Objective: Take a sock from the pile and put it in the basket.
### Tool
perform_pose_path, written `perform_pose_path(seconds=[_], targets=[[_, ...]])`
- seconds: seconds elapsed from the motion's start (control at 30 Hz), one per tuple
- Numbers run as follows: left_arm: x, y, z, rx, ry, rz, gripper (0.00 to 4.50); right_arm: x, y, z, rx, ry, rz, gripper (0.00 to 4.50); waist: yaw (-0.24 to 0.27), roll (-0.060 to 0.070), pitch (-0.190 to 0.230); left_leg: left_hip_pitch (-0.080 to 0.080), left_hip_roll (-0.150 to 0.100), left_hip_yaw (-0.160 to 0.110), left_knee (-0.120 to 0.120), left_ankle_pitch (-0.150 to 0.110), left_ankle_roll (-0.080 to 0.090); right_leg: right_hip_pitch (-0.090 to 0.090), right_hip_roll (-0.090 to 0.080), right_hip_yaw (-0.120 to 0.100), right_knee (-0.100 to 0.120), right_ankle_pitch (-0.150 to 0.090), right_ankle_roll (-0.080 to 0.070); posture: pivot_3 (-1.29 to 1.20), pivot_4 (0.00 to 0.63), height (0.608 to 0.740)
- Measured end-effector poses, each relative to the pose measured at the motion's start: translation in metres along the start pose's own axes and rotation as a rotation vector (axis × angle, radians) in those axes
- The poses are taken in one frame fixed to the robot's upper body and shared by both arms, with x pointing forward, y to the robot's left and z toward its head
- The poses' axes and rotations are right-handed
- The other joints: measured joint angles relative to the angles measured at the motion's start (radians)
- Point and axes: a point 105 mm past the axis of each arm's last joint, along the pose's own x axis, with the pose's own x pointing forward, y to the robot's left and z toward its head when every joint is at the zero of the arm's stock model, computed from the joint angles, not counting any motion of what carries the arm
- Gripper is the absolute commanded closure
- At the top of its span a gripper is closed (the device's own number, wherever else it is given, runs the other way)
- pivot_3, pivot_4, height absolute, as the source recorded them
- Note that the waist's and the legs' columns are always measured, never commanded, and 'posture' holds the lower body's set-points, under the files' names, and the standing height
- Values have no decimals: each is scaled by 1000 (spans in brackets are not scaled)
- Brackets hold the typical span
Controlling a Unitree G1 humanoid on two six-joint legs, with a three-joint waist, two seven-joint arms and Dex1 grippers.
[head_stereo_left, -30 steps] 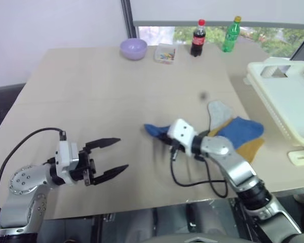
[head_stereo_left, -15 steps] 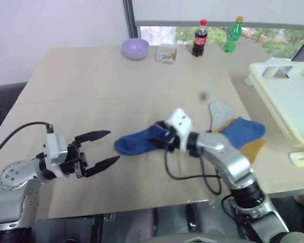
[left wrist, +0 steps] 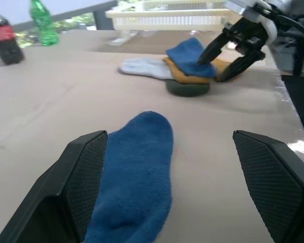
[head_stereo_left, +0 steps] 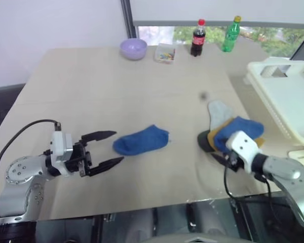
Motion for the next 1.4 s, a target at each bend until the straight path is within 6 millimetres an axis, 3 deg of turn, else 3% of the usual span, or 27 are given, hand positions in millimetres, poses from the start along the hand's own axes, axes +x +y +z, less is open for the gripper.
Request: perform_pose_path(seconds=[0.2, 0.47, 0.57, 0.73, 1.07, 1.2, 1.4], targets=[[4, -1, -5, -15, 7, -32, 262, -14, -7, -4, -38, 15, -53, 1271, 4, 0, 0, 0, 0, -1, 0, 0, 0, 0, 0, 0, 0, 0, 0, 0, 150, 740], [9, 4, -5, -4, -5, -56, 262, -10, -20, -6, -68, -4, -128, 1271, 4, -1, 0, -1, 0, 0, 0, 0, 0, 0, 0, 0, 0, 0, 0, 0, 150, 740], [8, 4, -7, -10, -4, -51, 262, -10, -21, -8, -78, 2, -135, 2112, 5, -1, 0, -1, 0, -1, 0, 0, 0, 0, 0, 0, 0, 0, 0, 0, 150, 740], [8, 5, -6, -9, -6, -50, 262, -9, -21, -8, -84, -1, -133, 4478, 5, -1, 0, -1, 0, -1, 0, 0, 0, 0, 0, 0, 0, 0, 0, 0, 150, 740], [8, 3, -9, -5, -2, -47, 262, -6, -18, -13, -51, 2, -113, 4478, 4, -1, 0, -1, 0, -1, 0, 0, 0, 0, 0, 0, 0, 0, 0, 0, 150, 740], [8, 3, -9, -7, 0, -46, 262, -6, -17, -16, -33, 14, -96, 3268, 5, -1, 0, -1, 0, -1, 0, 0, 0, 0, 0, 0, 0, 0, 0, 0, 150, 740], [7, 2, -11, -7, 1, -45, 262, -5, -19, -13, -37, 7, -103, 3268, 5, -1, 0, -1, 0, -1, 0, 0, 0, 0, 0, 0, 0, 0, 0, 0, 150, 740]])
